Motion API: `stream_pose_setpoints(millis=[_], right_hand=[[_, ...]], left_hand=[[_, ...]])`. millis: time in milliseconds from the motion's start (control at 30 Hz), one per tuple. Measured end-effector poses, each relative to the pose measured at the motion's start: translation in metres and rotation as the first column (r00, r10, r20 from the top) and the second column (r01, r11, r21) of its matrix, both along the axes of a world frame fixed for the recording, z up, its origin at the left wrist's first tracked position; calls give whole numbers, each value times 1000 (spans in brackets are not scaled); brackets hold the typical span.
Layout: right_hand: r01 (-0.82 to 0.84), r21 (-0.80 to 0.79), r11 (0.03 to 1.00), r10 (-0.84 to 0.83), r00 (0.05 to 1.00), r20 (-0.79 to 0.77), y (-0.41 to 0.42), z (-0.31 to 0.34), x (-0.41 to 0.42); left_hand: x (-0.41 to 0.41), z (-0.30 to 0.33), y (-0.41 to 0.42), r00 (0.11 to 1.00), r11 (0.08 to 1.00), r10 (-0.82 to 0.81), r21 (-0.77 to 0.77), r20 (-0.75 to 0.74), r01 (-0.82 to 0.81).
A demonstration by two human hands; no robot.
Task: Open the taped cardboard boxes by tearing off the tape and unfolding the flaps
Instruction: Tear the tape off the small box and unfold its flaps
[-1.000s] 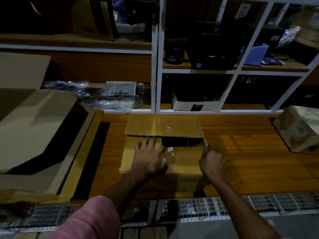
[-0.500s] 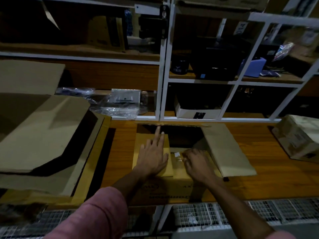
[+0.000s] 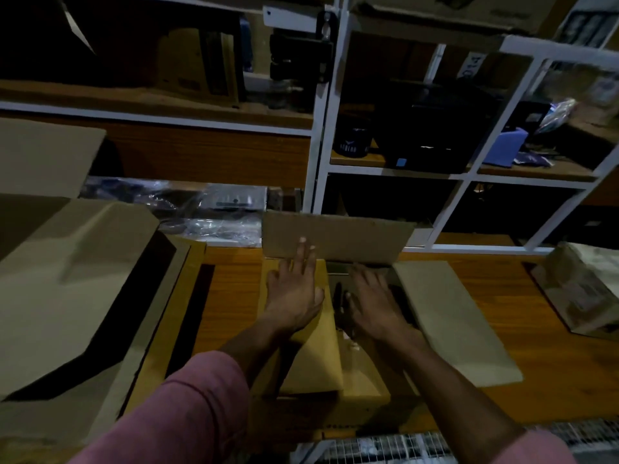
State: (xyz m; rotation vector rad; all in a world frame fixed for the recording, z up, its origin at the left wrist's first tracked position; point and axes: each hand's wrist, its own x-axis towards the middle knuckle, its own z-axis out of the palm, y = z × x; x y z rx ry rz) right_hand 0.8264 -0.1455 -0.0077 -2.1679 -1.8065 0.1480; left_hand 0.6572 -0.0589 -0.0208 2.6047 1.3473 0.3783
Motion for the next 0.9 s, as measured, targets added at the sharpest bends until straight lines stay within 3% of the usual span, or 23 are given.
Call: stream_pose_setpoints(millis=[233, 367, 633, 833, 900], right_hand=[[-102, 66, 993, 98, 993, 67, 58, -36, 42], [-99, 103, 990, 94, 994, 56, 88, -49, 50], [21, 49, 999, -24, 999, 49, 102, -57, 50], [129, -14, 992, -127, 986, 111, 119, -53, 57], [120, -3, 993, -119, 985, 124, 119, -51, 60]], left_hand=[[15, -29, 32, 985, 992, 68, -94, -158, -84], [16, -26, 26, 988, 993, 83, -78, -127, -94], [24, -28, 26, 973, 985, 166, -22, -158, -171], [31, -18, 27, 987, 989, 140, -41, -78, -143], [32, -16, 28, 986, 990, 126, -43, -112, -131]])
